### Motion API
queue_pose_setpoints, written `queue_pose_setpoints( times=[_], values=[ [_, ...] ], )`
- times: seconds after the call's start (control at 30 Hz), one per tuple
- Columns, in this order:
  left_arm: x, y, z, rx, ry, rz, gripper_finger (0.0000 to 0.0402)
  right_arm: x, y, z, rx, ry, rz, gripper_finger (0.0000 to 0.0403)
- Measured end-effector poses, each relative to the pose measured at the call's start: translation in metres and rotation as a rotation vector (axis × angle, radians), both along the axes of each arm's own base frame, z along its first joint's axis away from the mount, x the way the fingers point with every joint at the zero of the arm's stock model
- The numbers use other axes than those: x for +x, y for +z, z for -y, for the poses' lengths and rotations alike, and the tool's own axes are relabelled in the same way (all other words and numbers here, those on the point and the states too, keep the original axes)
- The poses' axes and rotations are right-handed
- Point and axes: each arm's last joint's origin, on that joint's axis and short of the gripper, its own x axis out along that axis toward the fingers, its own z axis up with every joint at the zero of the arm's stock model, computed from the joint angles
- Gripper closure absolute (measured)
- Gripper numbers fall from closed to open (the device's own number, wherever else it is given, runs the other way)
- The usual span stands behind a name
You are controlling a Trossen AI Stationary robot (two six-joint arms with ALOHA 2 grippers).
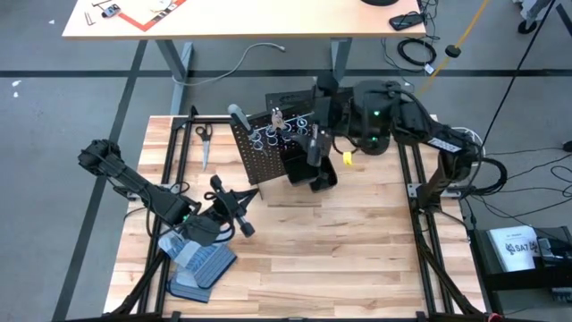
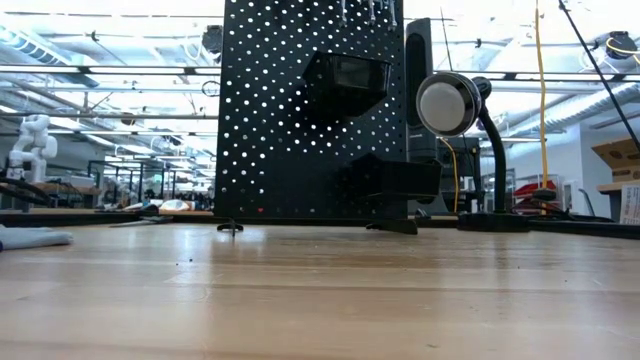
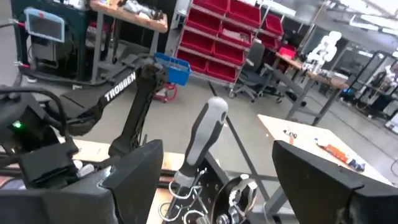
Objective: Hang tools onto peg board
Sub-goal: Remove the gray screwdriver from the black pegboard
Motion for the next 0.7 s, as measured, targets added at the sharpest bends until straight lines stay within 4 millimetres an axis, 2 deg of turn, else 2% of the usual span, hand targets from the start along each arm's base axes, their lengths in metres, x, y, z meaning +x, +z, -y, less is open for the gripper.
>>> queue_pose_setpoints(
  times=[0.13, 0.23, 0.37, 0.47, 0.6, 0.7],
  values=[
    [0.000, 0.005, -0.001, 0.004, 0.064, 0.055, 0.0389, 0.002, -0.001, -0.002, -0.013, 0.006, -0.005, 0.0106],
    [-0.004, 0.024, -0.004, 0.041, 0.059, 0.076, 0.0368, -0.001, 0.003, -0.009, -0.036, 0.028, 0.011, 0.0106],
    [-0.017, 0.072, -0.018, 0.023, 0.049, 0.195, 0.0297, -0.006, 0.004, -0.015, -0.041, 0.047, 0.006, 0.0106],
    [-0.026, 0.099, -0.031, 0.016, 0.029, 0.265, 0.0229, -0.008, 0.003, -0.020, -0.043, 0.061, -0.010, 0.0106],
    [-0.035, 0.127, -0.055, 0.020, 0.112, 0.325, 0.0155, -0.008, 0.002, -0.028, -0.060, 0.088, -0.030, 0.0106],
    [-0.035, 0.140, -0.068, 0.012, 0.095, 0.376, 0.0127, -0.008, 0.002, -0.033, -0.069, 0.104, -0.030, 0.0106]
  ],
)
